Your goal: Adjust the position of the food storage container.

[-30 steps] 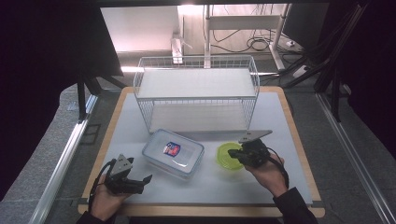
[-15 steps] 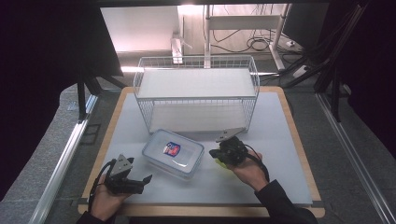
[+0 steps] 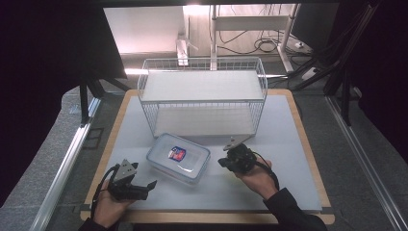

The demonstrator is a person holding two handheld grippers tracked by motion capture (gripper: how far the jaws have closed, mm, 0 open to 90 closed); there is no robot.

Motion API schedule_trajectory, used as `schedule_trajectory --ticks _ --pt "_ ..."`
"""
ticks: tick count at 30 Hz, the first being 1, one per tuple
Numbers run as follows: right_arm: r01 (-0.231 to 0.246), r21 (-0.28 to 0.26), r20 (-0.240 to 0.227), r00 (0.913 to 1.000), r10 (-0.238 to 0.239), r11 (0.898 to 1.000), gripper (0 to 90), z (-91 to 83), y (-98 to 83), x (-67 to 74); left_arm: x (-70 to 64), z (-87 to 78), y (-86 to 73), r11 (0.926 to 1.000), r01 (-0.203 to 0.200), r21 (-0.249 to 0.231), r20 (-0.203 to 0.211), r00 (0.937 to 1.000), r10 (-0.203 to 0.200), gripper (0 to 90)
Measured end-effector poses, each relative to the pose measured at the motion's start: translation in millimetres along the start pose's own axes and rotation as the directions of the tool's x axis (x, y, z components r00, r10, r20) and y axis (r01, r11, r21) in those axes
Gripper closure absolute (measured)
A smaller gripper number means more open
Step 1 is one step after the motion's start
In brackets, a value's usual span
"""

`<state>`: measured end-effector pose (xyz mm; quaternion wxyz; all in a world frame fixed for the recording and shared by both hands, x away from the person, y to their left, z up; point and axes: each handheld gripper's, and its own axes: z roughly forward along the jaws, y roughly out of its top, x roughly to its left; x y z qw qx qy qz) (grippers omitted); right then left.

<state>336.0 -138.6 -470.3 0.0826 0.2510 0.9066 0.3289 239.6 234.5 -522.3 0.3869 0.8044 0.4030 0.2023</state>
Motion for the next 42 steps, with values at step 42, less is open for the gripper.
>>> schedule_trajectory --ticks 42 --pt "-0.223 -0.07 0.171 0.9576 0.232 0.972 90.0 -70.3 -65.3 -71.1 -1.3 2.4 0.1 0.9998 0.006 0.017 0.016 0.9998 -0.006 8.7"
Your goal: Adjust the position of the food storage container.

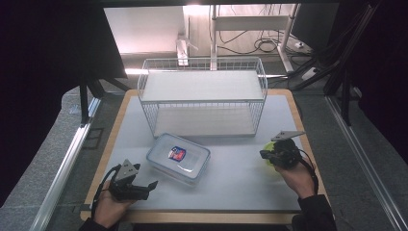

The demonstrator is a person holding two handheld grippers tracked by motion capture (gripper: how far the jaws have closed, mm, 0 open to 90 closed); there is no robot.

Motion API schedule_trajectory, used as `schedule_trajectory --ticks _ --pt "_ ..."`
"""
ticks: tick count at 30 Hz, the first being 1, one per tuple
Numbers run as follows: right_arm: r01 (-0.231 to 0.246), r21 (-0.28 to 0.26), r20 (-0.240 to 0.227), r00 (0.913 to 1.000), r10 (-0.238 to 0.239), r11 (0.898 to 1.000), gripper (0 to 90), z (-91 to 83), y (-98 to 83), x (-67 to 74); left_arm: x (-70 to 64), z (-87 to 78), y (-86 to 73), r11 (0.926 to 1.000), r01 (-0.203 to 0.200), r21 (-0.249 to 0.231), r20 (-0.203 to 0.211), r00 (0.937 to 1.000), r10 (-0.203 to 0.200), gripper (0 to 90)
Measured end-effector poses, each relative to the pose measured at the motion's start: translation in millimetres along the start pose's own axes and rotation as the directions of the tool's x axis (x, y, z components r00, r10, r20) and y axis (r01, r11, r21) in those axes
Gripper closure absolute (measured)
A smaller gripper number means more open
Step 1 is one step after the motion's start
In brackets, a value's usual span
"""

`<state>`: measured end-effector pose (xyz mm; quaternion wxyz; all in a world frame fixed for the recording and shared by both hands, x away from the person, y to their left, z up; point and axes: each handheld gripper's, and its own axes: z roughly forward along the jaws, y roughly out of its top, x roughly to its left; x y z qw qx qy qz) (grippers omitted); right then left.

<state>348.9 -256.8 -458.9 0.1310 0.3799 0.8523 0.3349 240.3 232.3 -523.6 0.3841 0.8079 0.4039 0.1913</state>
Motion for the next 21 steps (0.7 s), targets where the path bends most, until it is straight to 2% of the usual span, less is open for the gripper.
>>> schedule_trajectory --ticks 4,11,15,20,21 --pt "0.003 0.002 0.015 0.9999 -0.003 1.0 90.0 -0.1 0.2 -0.9 0.0 -0.1 -0.1 1.0 0.001 -0.001 0.001 1.0 -0.001 8.8" --pt "-0.024 -0.007 0.051 0.9984 0.024 1.0 90.0 -4.7 -4.0 -11.6 -0.2 -0.5 0.1 1.0 0.006 0.005 0.005 1.0 -0.006 11.6" --pt "-0.028 -0.008 0.064 0.9975 0.028 1.0 90.0 -6.0 -4.6 -11.6 0.1 -0.2 0.3 0.9998 0.013 0.015 0.008 0.9999 -0.013 13.3" --pt "0.014 -0.052 0.029 0.9995 -0.013 0.999 89.0 -9.6 -0.6 -0.8 3.3 -4.6 1.4 0.9984 0.052 0.022 -0.013 0.9986 -0.051 23.3" --pt "0.015 -0.063 0.018 0.9997 -0.014 0.998 88.7 -9.6 -0.1 1.3 4.9 -6.2 1.4 0.9984 0.052 0.021 -0.013 0.9986 -0.052 28.8"
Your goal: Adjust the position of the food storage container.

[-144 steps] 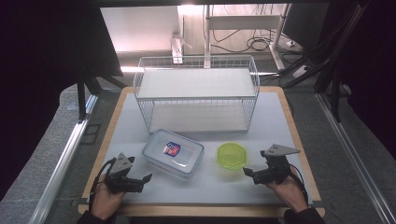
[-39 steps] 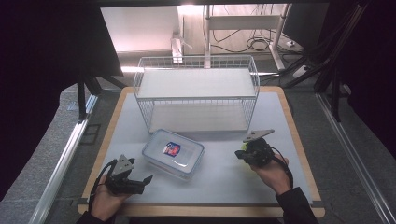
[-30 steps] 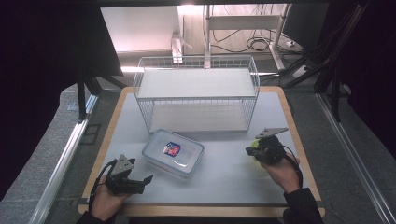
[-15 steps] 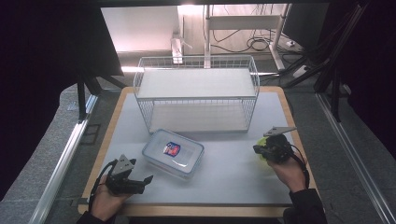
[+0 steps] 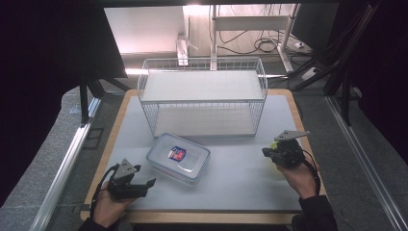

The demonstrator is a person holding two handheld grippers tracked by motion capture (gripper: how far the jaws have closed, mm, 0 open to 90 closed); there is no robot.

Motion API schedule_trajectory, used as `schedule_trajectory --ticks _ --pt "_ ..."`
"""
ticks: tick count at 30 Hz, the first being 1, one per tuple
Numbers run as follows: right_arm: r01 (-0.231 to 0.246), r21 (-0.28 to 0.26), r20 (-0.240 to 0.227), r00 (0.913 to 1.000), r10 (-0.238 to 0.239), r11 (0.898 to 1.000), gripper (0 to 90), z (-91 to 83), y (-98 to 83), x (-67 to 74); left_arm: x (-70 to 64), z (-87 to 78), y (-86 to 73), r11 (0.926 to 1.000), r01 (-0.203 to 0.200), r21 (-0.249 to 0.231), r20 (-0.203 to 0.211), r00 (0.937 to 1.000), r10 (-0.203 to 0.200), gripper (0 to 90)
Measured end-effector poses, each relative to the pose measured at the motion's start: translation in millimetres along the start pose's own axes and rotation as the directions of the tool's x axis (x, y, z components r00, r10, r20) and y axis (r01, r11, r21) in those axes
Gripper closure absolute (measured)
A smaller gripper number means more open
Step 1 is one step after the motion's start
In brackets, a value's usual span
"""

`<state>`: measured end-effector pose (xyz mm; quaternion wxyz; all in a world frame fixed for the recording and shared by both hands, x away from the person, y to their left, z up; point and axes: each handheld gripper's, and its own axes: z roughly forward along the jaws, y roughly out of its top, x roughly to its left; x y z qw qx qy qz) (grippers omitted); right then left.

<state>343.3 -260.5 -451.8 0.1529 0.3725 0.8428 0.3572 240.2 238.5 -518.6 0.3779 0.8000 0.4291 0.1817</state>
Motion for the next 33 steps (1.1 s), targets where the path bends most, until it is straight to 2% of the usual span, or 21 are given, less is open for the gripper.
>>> schedule_trajectory --ticks 2,5,6,7,8,11,13,14,17,19,22,23,27,29,33 --pt "-0.002 -0.011 -0.022 0.9998 0.001 1.0 88.7 0.6 0.3 3.3 5.3 -3.5 0.5 0.9999 0.008 -0.009 0.003 1.0 -0.008 31.2" --pt "-0.005 -0.014 -0.041 0.9992 0.005 1.0 88.4 2.2 0.5 7.5 18.6 -7.2 2.4 0.9983 0.039 -0.043 0.002 0.9993 -0.039 43.0" --pt "0.003 -0.017 -0.048 0.9988 -0.003 1.0 88.4 3.3 1.1 10.7 24.1 -7.1 3.6 0.9974 0.051 -0.052 0.008 0.9987 -0.05 54.6" --pt "0.006 -0.015 -0.053 0.9986 -0.006 1.0 88.4 4.0 1.6 13.2 29.6 -5.8 5.2 0.9965 0.061 -0.057 0.01 0.9981 -0.06 60.3" --pt "0.006 -0.015 -0.053 0.9986 -0.006 1.0 88.4 4.0 1.6 13.2 34.8 -3.5 6.9 0.9957 0.069 -0.062 0.011 0.9976 -0.068 60.3" --pt "0.031 -0.02 -0.061 0.9976 -0.032 0.999 88.4 7.7 3.6 22.3 50.3 10.1 13.5 0.9949 0.087 -0.051 0.009 0.9962 -0.087 79.4" --pt "0.035 -0.023 -0.066 0.9972 -0.037 0.999 88.5 8.6 3.9 24.2 52.8 13.4 16.0 0.9954 0.083 -0.047 0.001 0.9965 -0.083 82.4" --pt "0.04 -0.025 -0.073 0.9964 -0.042 0.999 88.5 11.2 3.9 28.0 55.4 16.4 18.6 0.9953 0.085 -0.047 0.001 0.9964 -0.085 86.9" --pt "0.038 -0.025 -0.081 0.9959 -0.04 0.999 88.9 13.1 3.6 31.2 61.2 24.9 24.4 0.9951 0.089 -0.043 0.004 0.996 -0.089 89.6" --pt "0.035 -0.024 -0.092 0.9951 -0.037 0.999 89.4 14.3 3.0 34.6 62.5 29.8 26.5 0.9963 0.08 -0.033 0.02 0.9967 -0.079 89.7" --pt "0.028 -0.025 -0.114 0.9931 -0.03 0.999 89.4 16.4 2.3 37.8 59.6 34.7 28.2 0.9973 0.069 -0.024 0.035 0.9971 -0.068 89.8" --pt "0.028 -0.025 -0.114 0.9931 -0.03 0.999 89.4 16.4 2.3 37.8 58.1 35.3 28.1 0.9976 0.065 -0.023 0.024 0.9976 -0.064 89.8" --pt "0.032 -0.021 -0.141 0.9893 -0.035 0.999 89.3 19.1 1.2 44.7 59.1 35.4 25.7 0.9947 0.098 -0.031 0.04 0.9945 -0.097 89.8" --pt "0.039 -0.015 -0.148 0.9882 -0.041 0.999 89.3 20.7 0.5 50.0 58.2 35.3 25.6 0.9945 0.1 -0.03 0.041 0.9942 -0.099 89.9" --pt "0.05 -0.007 -0.155 0.9866 -0.051 0.999 89.4 23.4 -0.2 54.0 48.9 36.7 27.6 0.9964 0.081 -0.025 0.055 0.9953 -0.08 89.9"
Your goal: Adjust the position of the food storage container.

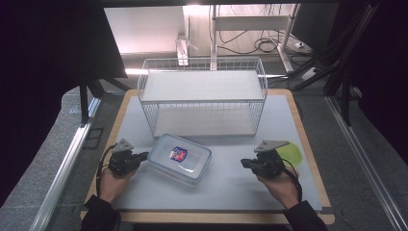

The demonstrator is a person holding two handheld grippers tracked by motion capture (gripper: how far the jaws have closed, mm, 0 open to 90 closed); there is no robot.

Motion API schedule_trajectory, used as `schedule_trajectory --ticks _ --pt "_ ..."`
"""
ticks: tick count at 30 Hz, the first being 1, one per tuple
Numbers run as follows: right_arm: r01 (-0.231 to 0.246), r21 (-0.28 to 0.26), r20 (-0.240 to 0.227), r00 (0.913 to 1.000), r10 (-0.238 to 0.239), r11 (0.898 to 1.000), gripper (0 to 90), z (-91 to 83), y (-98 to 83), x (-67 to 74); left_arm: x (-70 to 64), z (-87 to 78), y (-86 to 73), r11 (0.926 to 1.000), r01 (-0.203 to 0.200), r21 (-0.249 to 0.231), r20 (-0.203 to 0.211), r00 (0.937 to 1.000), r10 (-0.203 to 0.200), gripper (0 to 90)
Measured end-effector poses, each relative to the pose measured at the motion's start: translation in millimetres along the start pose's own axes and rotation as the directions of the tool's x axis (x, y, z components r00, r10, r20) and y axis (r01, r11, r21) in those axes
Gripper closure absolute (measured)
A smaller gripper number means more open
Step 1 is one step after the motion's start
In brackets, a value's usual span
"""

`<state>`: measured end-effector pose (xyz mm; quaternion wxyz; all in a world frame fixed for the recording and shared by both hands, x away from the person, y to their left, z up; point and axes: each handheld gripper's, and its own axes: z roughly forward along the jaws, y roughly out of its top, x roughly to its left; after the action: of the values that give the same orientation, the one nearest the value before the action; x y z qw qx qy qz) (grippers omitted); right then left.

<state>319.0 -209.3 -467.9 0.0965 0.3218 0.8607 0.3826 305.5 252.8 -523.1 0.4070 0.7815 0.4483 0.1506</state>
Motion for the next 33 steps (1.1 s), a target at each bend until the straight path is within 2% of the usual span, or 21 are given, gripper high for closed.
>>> schedule_trajectory --ticks 8,16,20,23,25,26,28,30,32,33 --pt "-0.004 0.015 0.003 1.0 0.004 1.0 89.8 5.7 -1.2 1.5 -24.2 6.5 4.4 0.9985 -0.054 0.012 0.048 0.9974 0.053 89.9" --pt "-0.011 0.026 0.015 0.9998 0.011 1.0 89.9 11.7 -2.3 3.0 -46.2 11.8 7.2 0.9948 -0.097 0.028 0.108 0.9897 0.094 89.9" --pt "-0.02 0.037 0.028 0.9994 0.019 0.999 89.9 13.9 -3.0 2.7 -60.2 16.1 8.2 0.9887 -0.141 0.052 0.14 0.9813 0.132 89.8" --pt "-0.024 0.045 0.029 0.9993 0.023 0.999 89.9 15.0 -3.4 2.4 -73.6 21.2 8.3 0.9793 -0.189 0.072 0.18 0.9682 0.174 89.8" --pt "-0.028 0.055 0.042 0.9988 0.026 0.998 89.9 15.8 -3.8 2.0 -79.0 21.3 10.2 0.9763 -0.207 0.065 0.19 0.963 0.191 89.8" --pt "-0.026 0.061 0.052 0.9984 0.023 0.998 89.9 16.1 -4.3 1.3 -79.2 20.9 11.2 0.9762 -0.209 0.06 0.179 0.9643 0.195 89.8" --pt "-0.048 0.061 0.042 0.9981 0.046 0.997 89.9 17.0 -5.6 -1.1 -75.4 20.6 13.7 0.982 -0.183 0.046 0.157 0.9721 0.174 89.7" --pt "-0.043 0.062 0.042 0.9983 0.04 0.997 89.9 17.6 -5.6 -1.1 -71.7 22.0 16.7 0.986 -0.163 0.034 0.137 0.978 0.157 89.7" --pt "-0.034 0.068 0.052 0.9982 0.031 0.997 89.9 19.1 -5.4 -0.1 -71.3 24.5 18.7 0.9878 -0.154 0.023 0.153 0.9769 0.149 89.7" --pt "-0.033 0.072 0.056 0.998 0.029 0.997 89.9 20.0 -5.4 -0.1 -73.1 25.7 19.3 0.9857 -0.166 0.028 0.144 0.9765 0.16 89.8"
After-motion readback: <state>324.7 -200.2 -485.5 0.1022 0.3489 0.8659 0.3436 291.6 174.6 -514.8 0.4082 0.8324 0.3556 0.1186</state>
